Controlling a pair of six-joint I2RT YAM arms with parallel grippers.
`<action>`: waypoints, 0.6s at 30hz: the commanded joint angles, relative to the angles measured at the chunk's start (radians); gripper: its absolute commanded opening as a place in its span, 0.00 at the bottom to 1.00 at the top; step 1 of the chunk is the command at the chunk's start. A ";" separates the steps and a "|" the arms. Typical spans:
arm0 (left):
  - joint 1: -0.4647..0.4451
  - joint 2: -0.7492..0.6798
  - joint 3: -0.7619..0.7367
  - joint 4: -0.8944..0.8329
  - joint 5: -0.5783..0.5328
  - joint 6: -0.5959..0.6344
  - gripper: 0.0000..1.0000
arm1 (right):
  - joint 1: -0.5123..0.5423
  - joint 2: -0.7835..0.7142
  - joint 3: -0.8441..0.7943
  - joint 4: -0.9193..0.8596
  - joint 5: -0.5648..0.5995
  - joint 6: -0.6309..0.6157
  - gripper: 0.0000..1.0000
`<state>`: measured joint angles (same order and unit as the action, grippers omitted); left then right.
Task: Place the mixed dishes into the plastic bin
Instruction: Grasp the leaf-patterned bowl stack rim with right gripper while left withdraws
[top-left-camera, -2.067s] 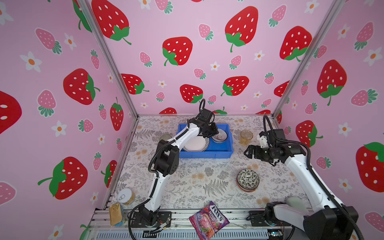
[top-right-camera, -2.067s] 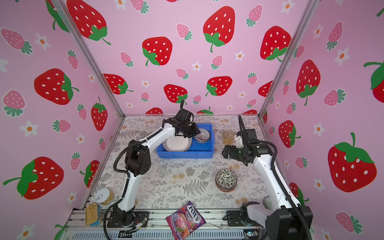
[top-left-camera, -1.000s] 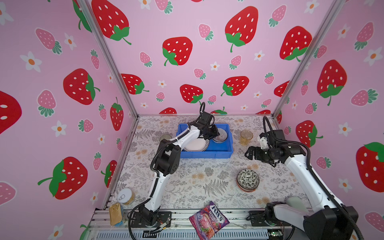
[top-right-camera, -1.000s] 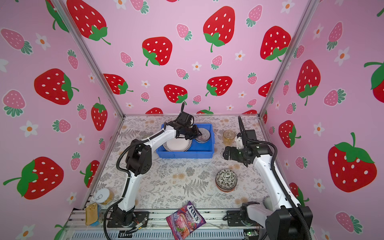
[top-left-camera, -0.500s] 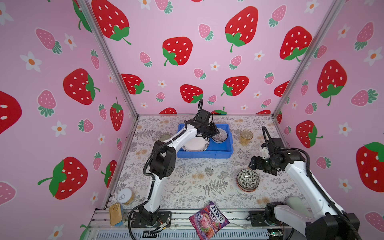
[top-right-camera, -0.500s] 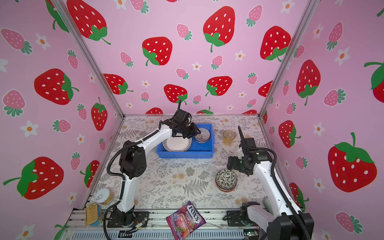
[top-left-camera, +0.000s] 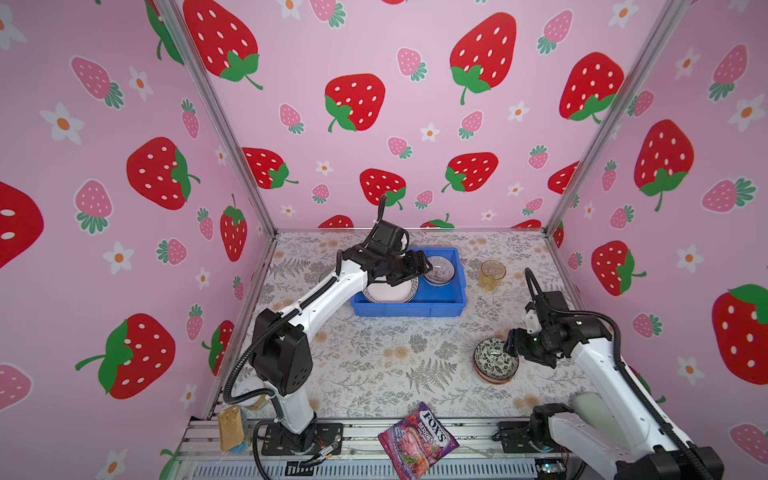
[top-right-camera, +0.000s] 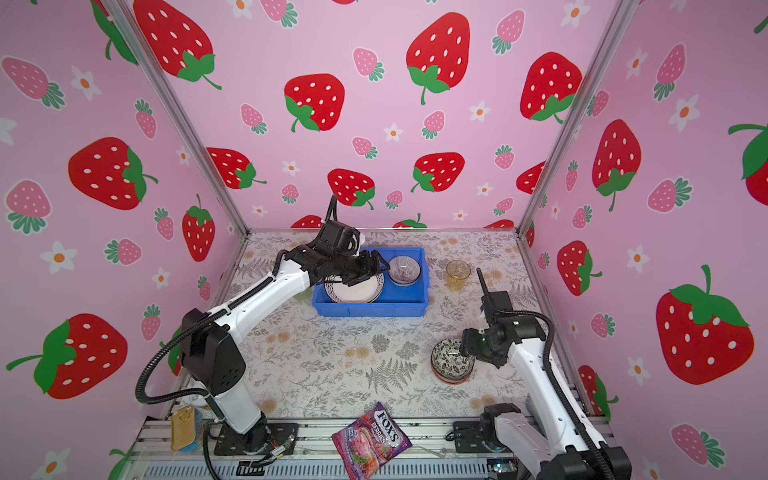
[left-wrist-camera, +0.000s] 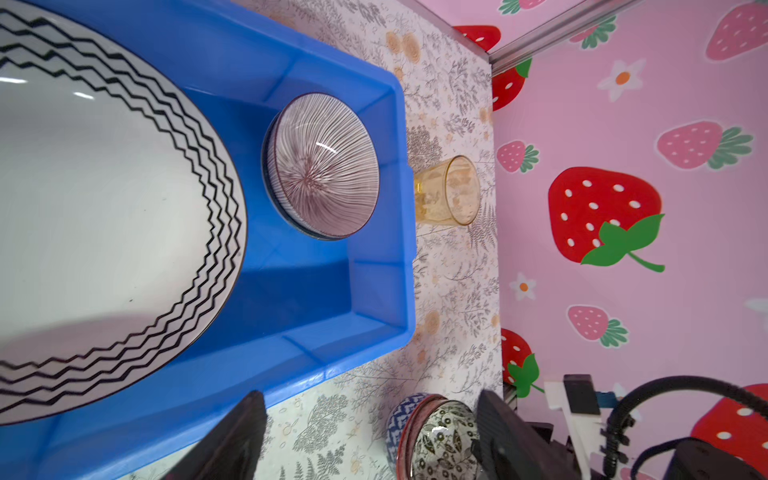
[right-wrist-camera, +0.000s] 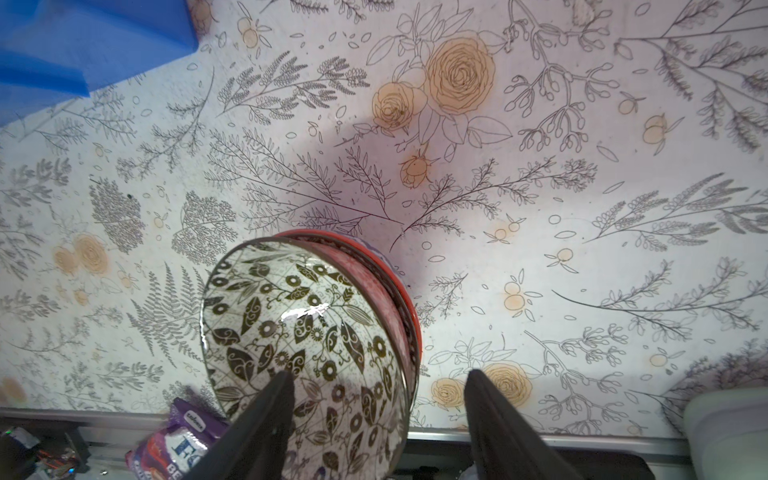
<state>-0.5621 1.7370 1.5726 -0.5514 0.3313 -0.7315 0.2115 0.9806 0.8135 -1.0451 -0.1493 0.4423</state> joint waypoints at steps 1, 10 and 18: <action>-0.010 -0.072 -0.037 -0.051 -0.055 0.027 0.91 | 0.005 -0.019 -0.018 -0.026 0.002 0.000 0.60; -0.024 -0.165 -0.118 -0.091 -0.104 0.037 0.96 | 0.007 -0.013 -0.046 0.008 -0.019 0.001 0.37; -0.026 -0.170 -0.150 -0.089 -0.109 0.034 0.97 | 0.007 -0.003 -0.051 0.012 -0.021 -0.011 0.24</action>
<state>-0.5835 1.5681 1.4261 -0.6193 0.2386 -0.7036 0.2142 0.9768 0.7742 -1.0321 -0.1642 0.4450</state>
